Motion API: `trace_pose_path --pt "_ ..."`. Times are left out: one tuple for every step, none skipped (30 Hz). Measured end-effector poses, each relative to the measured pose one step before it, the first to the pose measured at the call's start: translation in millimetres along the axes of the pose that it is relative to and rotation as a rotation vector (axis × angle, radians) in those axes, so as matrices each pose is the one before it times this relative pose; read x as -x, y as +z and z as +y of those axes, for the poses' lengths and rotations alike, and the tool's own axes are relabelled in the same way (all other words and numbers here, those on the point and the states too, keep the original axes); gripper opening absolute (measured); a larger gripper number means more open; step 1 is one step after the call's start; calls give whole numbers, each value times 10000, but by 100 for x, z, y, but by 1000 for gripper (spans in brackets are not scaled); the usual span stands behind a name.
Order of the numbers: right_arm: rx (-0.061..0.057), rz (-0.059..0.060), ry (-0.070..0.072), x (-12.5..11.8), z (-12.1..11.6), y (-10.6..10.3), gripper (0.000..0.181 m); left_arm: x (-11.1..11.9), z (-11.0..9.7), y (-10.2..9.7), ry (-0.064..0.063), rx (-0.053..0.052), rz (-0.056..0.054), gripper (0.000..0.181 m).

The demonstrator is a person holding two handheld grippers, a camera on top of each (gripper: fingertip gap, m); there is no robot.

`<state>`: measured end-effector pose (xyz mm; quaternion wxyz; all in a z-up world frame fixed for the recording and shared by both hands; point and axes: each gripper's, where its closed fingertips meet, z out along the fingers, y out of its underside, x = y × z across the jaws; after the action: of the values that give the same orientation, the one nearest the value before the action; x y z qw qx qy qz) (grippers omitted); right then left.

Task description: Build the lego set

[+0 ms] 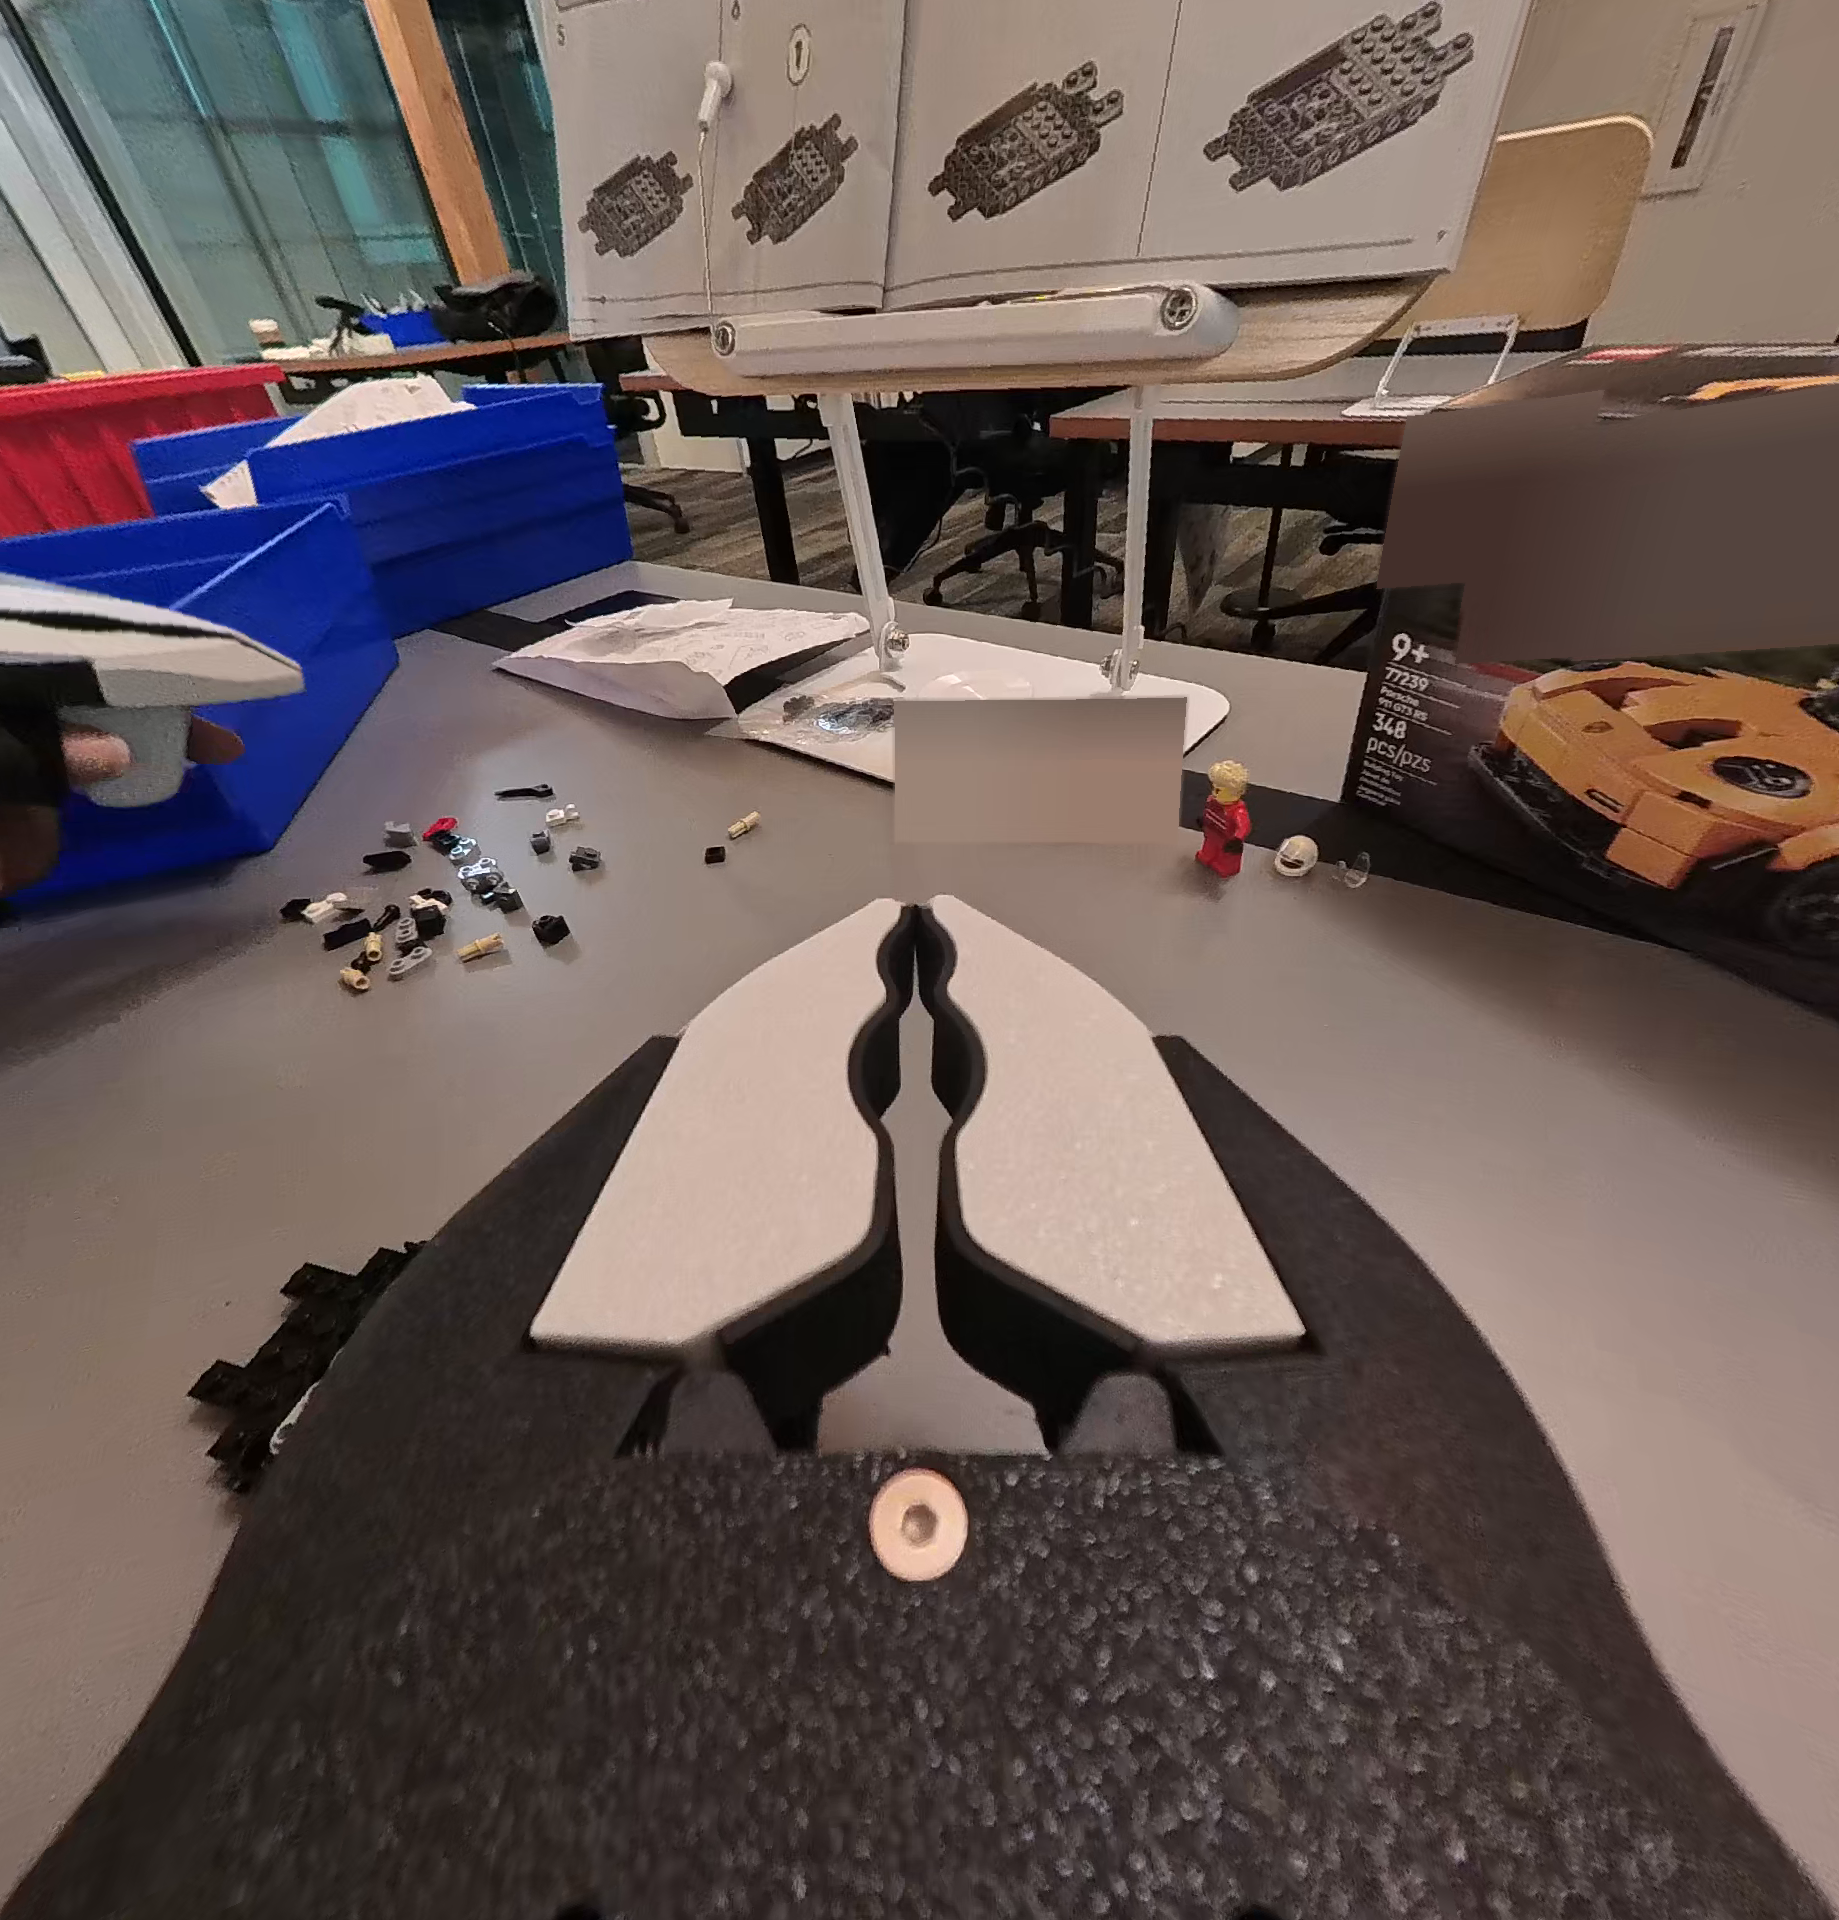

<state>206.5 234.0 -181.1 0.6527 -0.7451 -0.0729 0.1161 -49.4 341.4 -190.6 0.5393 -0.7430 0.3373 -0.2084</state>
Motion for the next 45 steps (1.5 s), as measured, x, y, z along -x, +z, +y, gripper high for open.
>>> trace_pose_path --pt "14 -22 4 35 26 13 0 -401 466 247 37 267 214 0" --pt "13 -29 11 39 24 11 0 -234 352 193 22 162 89 0" --pt "23 -35 15 58 36 16 0 -238 330 202 47 160 92 0" --pt "22 -31 9 57 45 21 0 -290 508 243 59 321 149 0" --pt "13 -26 -3 56 15 18 0 -215 386 211 32 212 100 0" --pt "18 -29 -8 54 32 16 0 -197 374 193 46 195 110 0" --pt "15 -31 -4 61 18 16 0 -151 456 199 73 283 98 0" --pt "15 -29 1 51 27 16 0 -33 346 149 74 214 26 0" --pt "24 -29 4 51 37 19 0 -199 242 100 109 164 144 3" --pt "16 -23 6 37 28 12 0 -391 465 151 93 349 292 6" --pt "11 -28 6 43 21 16 0 -311 396 160 23 269 210 9" --pt "22 -32 10 58 35 20 0 -235 149 121 21 53 134 10" --pt "23 -34 10 60 36 19 0 -289 212 111 48 109 186 11" --pt "14 -27 0 61 17 9 0 -240 349 145 36 241 177 14" --pt "3 -22 -16 57 -14 7 0 -128 275 101 58 170 106 16" --pt "-1 -20 -21 54 -8 2 0 -215 310 70 120 209 172 19" --pt "9 -21 -9 39 2 7 0 -211 480 9 144 356 167 22" --pt "2 -14 1 29 3 2 0 -14 338 -77 160 256 15 25" --pt "1 -15 11 8 10 -5 0 -181 383 -105 246 281 97 25" --pt "15 -24 15 19 23 25 0 -60 358 -83 179 254 13 25" --pt "21 -13 11 1 40 22 0 6 174 -76 148 118 -48 25" --pt "18 -10 12 1 37 15 0 -92 239 -2 109 168 35 24" --pt "13 -23 11 31 23 11 0 -107 309 91 49 214 42 24" --pt "18 -22 4 39 38 25 0 -24 204 151 43 111 -31 24" --pt "17 -24 -7 48 20 16 0 -34 193 184 31 105 -20 22" --pt "16 -21 -11 50 19 20 0 -86 178 172 2 105 28 21" --pt "7 -21 -14 51 9 17 0 -61 -78 44 -33 -54 26 16" --pt "6 -16 -14 48 9 9 0 65 61 39 15 44 -67 13" --pt "11 -9 -11 26 22 22 0 68 -23 22 17 -18 -71 9" --pt "26 -14 -7 30 76 49 0 5 2 34 -25 -11 -13 8" --pt "46 -13 -2 12 105 61 0 -3 -3 10 -63 1 23 8" --pt "54 -16 0 21 127 48 0 8 0 -6 -55 -2 26 8" --pt "36 -17 4 24 68 32 0 34 -26 6 -39 -24 8 8" --pt "0 -8 -5 17 -10 2 0 65 -103 13 -27 -67 -25 8" --pt "-17 5 -24 3 -54 -28 0 8 -183 18 -5 -114 -8 7" --pt "-13 10 -37 -3 -57 -30 0 -127 -216 5 46 -129 58 7" --pt "-13 13 -33 -4 -59 -29 0 -186 -248 10 90 -132 53 7" --pt "-21 1 -17 14 -69 -27 0 -136 -178 36 80 -80 -6 7" --pt "-13 -22 -5 41 -54 -3 0 -123 -76 64 69 -24 -24 7" --pt "-2 -26 -11 69 -29 1 0 -161 7 81 54 25 12 7" --pt "4 -20 -18 69 -4 16 0 -189 56 67 36 55 58 7" --pt "10 -29 -23 97 15 20 0 -131 -45 7 36 -22 52 8" --pt "24 -43 -25 116 29 32 0 -152 0 -14 28 16 79 8" --pt "33 -49 -22 131 48 41 0 -73 16 -36 18 17 46 8" --pt "26 -44 -22 120 21 30 0 -35 14 -36 15 8 35 9"
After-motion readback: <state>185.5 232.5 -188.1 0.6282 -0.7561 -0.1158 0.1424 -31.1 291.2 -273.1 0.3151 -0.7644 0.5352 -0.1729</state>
